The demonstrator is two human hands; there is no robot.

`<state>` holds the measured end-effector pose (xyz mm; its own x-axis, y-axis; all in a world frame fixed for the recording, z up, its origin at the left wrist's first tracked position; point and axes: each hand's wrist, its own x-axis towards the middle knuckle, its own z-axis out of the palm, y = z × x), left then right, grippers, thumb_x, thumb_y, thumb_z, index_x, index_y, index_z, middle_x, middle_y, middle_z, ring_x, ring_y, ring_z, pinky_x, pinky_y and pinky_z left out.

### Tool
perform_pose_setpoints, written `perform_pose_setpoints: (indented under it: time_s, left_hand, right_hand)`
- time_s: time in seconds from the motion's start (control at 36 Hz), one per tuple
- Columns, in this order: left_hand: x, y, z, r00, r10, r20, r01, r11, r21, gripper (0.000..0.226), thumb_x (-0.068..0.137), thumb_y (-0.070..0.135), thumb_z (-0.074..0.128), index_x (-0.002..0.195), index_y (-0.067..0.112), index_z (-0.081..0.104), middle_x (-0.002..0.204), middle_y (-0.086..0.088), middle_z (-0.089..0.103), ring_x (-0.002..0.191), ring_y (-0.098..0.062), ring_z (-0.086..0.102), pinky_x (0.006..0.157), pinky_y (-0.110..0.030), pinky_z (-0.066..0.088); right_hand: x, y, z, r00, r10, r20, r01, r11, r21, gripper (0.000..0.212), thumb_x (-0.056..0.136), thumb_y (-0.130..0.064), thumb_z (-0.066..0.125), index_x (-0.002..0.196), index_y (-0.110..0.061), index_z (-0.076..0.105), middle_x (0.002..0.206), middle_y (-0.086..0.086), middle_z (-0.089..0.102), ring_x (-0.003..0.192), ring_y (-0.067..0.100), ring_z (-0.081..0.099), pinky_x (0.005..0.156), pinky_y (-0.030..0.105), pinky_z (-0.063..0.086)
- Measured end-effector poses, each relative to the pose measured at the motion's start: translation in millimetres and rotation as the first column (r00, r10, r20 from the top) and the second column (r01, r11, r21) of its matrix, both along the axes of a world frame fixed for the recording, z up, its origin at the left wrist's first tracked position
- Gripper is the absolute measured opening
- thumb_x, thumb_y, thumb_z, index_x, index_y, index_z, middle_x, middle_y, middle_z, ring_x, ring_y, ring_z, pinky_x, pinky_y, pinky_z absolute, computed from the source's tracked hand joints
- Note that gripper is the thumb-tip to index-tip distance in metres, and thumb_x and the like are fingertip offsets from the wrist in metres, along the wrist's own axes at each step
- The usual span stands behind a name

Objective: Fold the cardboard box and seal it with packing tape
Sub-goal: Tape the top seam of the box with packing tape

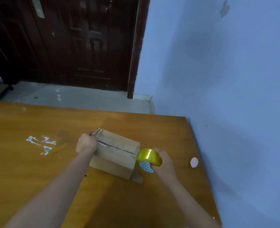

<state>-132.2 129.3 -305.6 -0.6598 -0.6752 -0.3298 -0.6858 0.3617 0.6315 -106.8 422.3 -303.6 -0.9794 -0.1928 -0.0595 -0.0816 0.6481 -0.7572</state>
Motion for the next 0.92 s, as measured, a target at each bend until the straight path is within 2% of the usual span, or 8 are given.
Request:
perform_pose_setpoints:
  time_s: [0.14,0.33,0.42,0.5,0.67,0.78,0.83,0.92]
  left_hand:
    - [-36.7,17.9,16.8,0.995,-0.100,-0.017,0.099,0.994,-0.047,0.034,0.100,0.028,0.037,0.122,0.017,0.061,0.117,-0.016,0.062,0.104,-0.037,0.057,0.075,-0.035,0.042]
    - [-68.0,32.0,11.0,0.939,-0.342,-0.035,0.336,0.935,-0.113,0.039,0.102,0.031,0.033,0.129,0.015,0.055,0.117,-0.019,0.062,0.104,-0.039,0.056,0.084,-0.044,0.049]
    - [-67.5,37.5,0.7,0.930,-0.364,0.056,0.361,0.874,-0.325,0.039,0.101,0.025,0.033,0.136,0.014,0.047,0.135,-0.015,0.051,0.133,-0.030,0.037,0.113,-0.049,0.019]
    - [-62.4,53.8,1.6,0.918,-0.396,-0.022,0.338,0.809,-0.480,0.050,0.091,0.008,0.047,0.140,0.010,0.038,0.151,-0.010,0.032,0.145,-0.023,0.010,0.116,-0.049,-0.001]
    - [-34.8,119.6,6.8,0.861,-0.500,-0.090,0.394,0.769,-0.504,0.052,0.082,0.013,0.059,0.132,0.006,0.047,0.147,-0.014,0.035,0.139,-0.032,0.021,0.112,-0.047,0.016]
    - [-9.5,153.0,-9.4,0.869,-0.495,-0.028,0.435,0.788,-0.435,0.054,0.093,0.026,0.046,0.142,0.004,0.036,0.151,-0.016,0.030,0.140,-0.034,0.021,0.115,-0.047,0.015]
    - [-1.0,156.3,-17.2,0.863,-0.506,-0.018,0.435,0.758,-0.486,0.053,0.097,0.030,0.041,0.142,0.003,0.038,0.150,-0.016,0.034,0.140,-0.032,0.026,0.114,-0.046,0.018]
    - [-0.8,153.2,-21.3,0.859,-0.512,0.032,0.453,0.728,-0.514,0.055,0.097,0.034,0.041,0.145,0.007,0.035,0.152,-0.011,0.032,0.143,-0.027,0.023,0.116,-0.043,0.015]
  right_hand:
    - [-12.4,5.4,7.7,0.995,-0.090,-0.041,0.088,0.995,-0.037,0.056,0.066,0.001,0.067,0.117,-0.020,0.058,0.112,0.001,0.056,0.112,0.019,0.052,0.089,0.035,0.046]
    - [-18.5,20.8,6.2,0.997,-0.078,-0.018,0.079,0.996,0.029,0.054,0.068,-0.003,0.065,0.119,-0.018,0.056,0.111,0.002,0.055,0.108,0.020,0.053,0.084,0.027,0.043]
    - [-18.4,24.5,0.0,0.999,-0.015,0.040,0.012,0.997,0.071,0.050,0.076,-0.016,0.068,0.123,-0.019,0.050,0.115,0.001,0.051,0.110,0.018,0.050,0.079,0.022,0.037]
    - [-17.1,28.4,-7.8,0.997,0.037,0.074,-0.046,0.991,0.125,0.057,0.083,-0.038,0.066,0.131,-0.020,0.041,0.124,-0.001,0.047,0.114,0.014,0.046,0.081,0.021,0.035]
    - [-14.1,35.2,-14.3,0.990,0.110,0.094,-0.124,0.980,0.157,0.065,0.088,-0.049,0.056,0.139,-0.017,0.031,0.133,0.002,0.041,0.122,0.019,0.042,0.092,0.033,0.041]
    - [-15.5,38.5,-18.3,0.984,0.140,0.108,-0.151,0.983,0.105,0.070,0.089,-0.047,0.055,0.144,-0.014,0.027,0.142,0.004,0.035,0.131,0.020,0.034,0.100,0.025,0.031]
    - [-17.1,39.1,-20.5,0.983,0.135,0.127,-0.142,0.989,0.051,0.070,0.087,-0.045,0.059,0.144,-0.016,0.031,0.143,0.002,0.037,0.132,0.016,0.035,0.102,0.020,0.027]
    - [-20.6,40.3,-25.8,0.982,0.099,0.161,-0.085,0.992,-0.090,0.062,0.080,-0.040,0.070,0.134,-0.021,0.046,0.133,-0.003,0.051,0.122,0.012,0.047,0.101,0.024,0.038]
